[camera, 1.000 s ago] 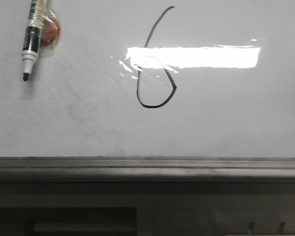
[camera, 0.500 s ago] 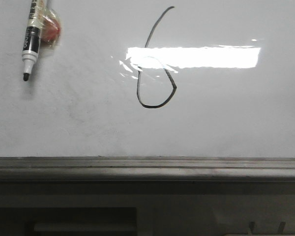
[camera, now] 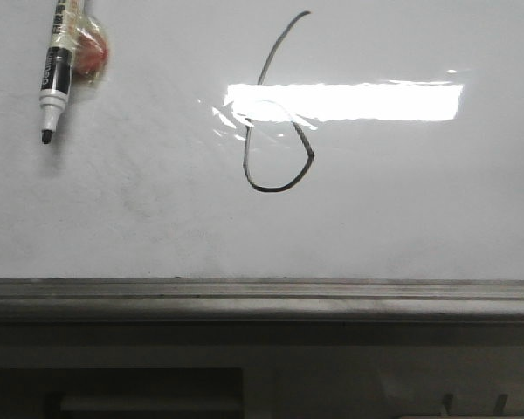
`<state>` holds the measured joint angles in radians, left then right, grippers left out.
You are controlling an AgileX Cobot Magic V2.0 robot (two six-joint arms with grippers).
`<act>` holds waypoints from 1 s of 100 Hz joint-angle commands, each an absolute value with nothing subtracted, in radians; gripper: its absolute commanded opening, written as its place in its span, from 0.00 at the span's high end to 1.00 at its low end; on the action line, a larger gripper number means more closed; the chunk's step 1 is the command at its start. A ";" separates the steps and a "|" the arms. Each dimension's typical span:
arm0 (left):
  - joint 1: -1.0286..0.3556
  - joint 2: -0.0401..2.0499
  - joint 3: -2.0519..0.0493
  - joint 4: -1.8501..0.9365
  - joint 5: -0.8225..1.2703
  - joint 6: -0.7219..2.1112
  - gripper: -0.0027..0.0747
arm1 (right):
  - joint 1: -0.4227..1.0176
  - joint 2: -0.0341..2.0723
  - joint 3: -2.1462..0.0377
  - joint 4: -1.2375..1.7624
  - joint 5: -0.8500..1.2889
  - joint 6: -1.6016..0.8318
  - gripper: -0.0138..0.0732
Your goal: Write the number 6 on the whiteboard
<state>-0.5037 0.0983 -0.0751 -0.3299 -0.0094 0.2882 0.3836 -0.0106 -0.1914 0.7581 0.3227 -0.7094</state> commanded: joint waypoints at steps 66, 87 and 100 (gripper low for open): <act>-0.131 -0.035 0.041 -0.005 -0.042 0.051 0.99 | 0.377 -0.012 -0.217 0.777 0.255 -0.719 0.92; -0.155 -0.035 0.041 -0.010 -0.032 0.051 0.99 | 0.377 -0.012 -0.217 0.777 0.255 -0.719 0.92; -0.156 -0.035 0.041 -0.032 -0.021 0.051 0.99 | 0.377 -0.012 -0.217 0.777 0.255 -0.719 0.92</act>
<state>-0.1483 -0.0046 -0.0088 -0.0068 0.0388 0.0635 0.3836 -0.0106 -0.1914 0.7581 0.3213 -0.7113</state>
